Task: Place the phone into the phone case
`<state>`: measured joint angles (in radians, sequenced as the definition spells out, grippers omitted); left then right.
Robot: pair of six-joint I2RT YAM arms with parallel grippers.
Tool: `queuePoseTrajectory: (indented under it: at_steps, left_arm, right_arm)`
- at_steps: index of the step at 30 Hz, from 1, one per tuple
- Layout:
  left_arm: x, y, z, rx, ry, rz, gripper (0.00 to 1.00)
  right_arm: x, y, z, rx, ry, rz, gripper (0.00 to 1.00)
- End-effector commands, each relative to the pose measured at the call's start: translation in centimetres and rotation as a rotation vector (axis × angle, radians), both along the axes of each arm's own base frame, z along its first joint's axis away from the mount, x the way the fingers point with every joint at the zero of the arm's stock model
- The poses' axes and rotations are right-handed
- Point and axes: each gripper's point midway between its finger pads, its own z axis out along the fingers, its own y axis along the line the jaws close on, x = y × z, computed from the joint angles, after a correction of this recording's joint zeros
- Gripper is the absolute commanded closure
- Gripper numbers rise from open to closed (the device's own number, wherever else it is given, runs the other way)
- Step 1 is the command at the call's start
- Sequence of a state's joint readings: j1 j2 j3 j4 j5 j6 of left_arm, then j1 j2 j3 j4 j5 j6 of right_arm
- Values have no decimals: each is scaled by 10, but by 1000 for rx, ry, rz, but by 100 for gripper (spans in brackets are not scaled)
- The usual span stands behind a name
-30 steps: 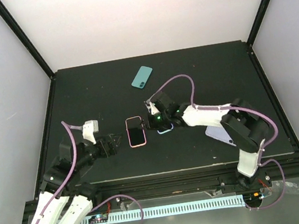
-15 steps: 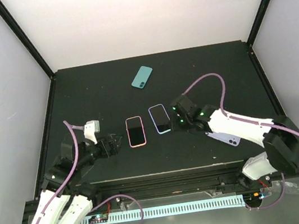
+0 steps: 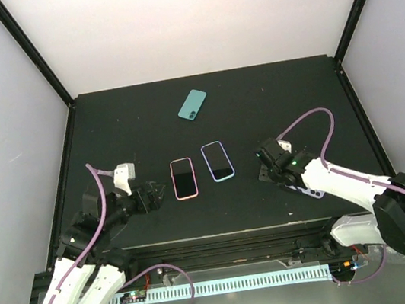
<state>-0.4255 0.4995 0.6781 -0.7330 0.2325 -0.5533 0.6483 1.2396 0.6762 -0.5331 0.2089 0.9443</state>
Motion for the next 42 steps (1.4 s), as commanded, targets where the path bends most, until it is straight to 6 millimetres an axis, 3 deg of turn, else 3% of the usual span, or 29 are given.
queuePoseTrajectory:
  at_steps: [1, 25, 32, 42]
  left_arm:
    - [2, -3, 3, -14, -10, -9, 1]
    - [2, -2, 2, -3, -9, -7, 1]
    - [2, -1, 2, -2, -9, -5, 1]
    - [4, -7, -2, -23, 4, -21, 1]
  right_arm:
    - [7, -20, -7, -63, -24, -72, 66]
    - [10, -46, -55, -134, 68, -143, 72]
    - [12, -36, -56, -121, 76, -59, 82]
    - [4, 5, -53, 19, 60, 206, 92]
